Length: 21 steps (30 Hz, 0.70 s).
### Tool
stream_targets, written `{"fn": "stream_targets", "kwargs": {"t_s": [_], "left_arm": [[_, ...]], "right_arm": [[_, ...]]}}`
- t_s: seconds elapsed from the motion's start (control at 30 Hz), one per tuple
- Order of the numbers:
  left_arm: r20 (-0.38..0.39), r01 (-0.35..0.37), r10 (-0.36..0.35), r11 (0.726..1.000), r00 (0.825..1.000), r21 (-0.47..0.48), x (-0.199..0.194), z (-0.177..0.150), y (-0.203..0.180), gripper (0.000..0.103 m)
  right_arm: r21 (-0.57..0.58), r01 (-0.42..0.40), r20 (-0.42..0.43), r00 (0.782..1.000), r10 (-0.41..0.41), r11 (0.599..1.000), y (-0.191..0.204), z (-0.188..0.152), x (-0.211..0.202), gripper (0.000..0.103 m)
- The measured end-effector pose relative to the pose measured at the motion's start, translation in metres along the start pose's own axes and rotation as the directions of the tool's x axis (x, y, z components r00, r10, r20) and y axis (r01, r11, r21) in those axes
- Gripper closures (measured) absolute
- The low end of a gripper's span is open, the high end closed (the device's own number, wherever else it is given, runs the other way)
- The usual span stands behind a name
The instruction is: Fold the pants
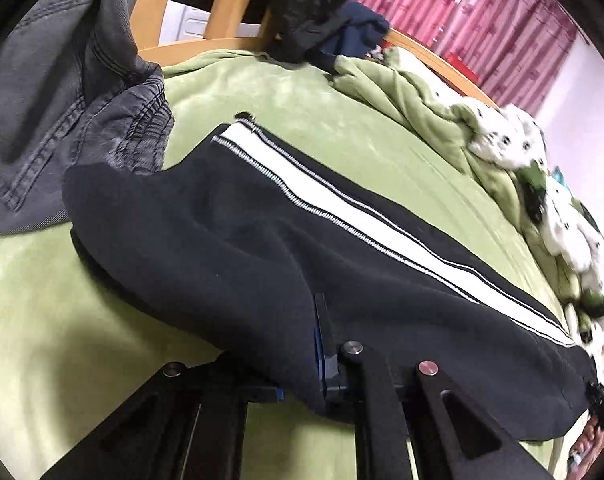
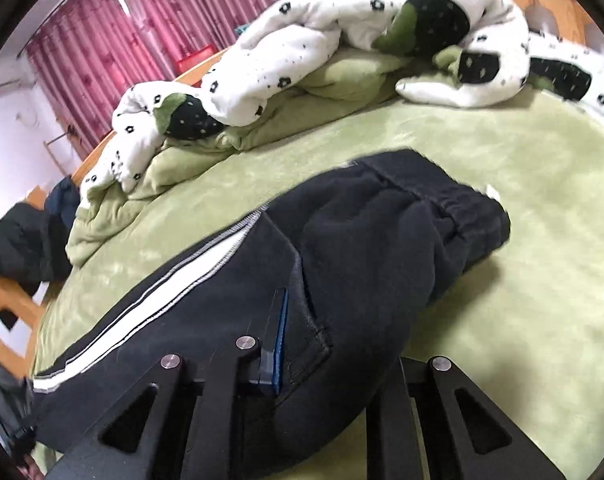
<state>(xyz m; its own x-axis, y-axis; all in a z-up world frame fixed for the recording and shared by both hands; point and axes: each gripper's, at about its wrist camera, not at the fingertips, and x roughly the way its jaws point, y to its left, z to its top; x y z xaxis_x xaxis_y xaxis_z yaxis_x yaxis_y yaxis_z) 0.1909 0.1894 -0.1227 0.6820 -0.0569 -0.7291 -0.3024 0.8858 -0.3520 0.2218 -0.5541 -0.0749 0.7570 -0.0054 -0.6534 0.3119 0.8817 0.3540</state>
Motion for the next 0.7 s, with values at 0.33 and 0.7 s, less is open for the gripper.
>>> {"fn": "stream_targets", "kwargs": {"t_s": [0.33,0.7], "left_arm": [[-0.079,0.087,-0.072,0.975,0.994,0.204,-0.076,-0.096,-0.008,0.091],[-0.119,-0.015,0.048,0.965,0.992,0.260,-0.093,-0.120,0.002,0.046]], "right_arm": [[0.001,0.016,-0.008,1.000,-0.016,1.000,-0.101,-0.055,-0.128,0.087],[0.083,0.038,0.004,0.999,-0.038,0.996,-0.168,-0.121,-0.140,0.046]]}}
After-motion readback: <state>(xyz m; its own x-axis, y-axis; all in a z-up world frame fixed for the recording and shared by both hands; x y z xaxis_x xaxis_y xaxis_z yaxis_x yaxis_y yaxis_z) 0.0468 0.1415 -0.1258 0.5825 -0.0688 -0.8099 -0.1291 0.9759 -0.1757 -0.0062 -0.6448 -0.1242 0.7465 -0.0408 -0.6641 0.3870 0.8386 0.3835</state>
